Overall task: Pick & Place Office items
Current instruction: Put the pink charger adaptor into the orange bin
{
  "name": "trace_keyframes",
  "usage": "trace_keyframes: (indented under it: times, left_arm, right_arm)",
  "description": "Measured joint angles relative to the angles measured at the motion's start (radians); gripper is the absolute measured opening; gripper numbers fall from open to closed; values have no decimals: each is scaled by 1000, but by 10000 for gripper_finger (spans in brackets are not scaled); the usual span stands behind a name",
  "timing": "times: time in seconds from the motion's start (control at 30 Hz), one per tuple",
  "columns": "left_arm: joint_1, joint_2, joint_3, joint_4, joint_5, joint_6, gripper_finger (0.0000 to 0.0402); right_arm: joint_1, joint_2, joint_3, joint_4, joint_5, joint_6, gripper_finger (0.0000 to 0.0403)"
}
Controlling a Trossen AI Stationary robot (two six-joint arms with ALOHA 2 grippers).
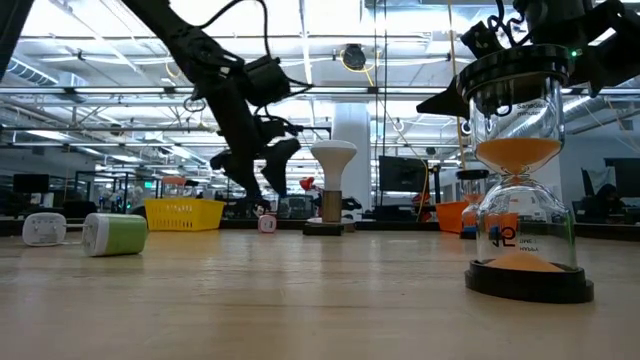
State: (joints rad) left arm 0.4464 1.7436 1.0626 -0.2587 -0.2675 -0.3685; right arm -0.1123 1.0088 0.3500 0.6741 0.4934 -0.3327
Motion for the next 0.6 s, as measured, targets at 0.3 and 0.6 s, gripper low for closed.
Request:
trace_keyframes:
  times: [0.3, 0.6]
  left_arm:
    - [-24, 76, 26, -19, -102, -81, 310]
    - [-5, 101, 26, 2, -131, -159, 310]
  right_arm:
    - [0, 0, 0, -13, 0, 6, 0]
    - [1, 0, 0, -13, -1, 8, 0]
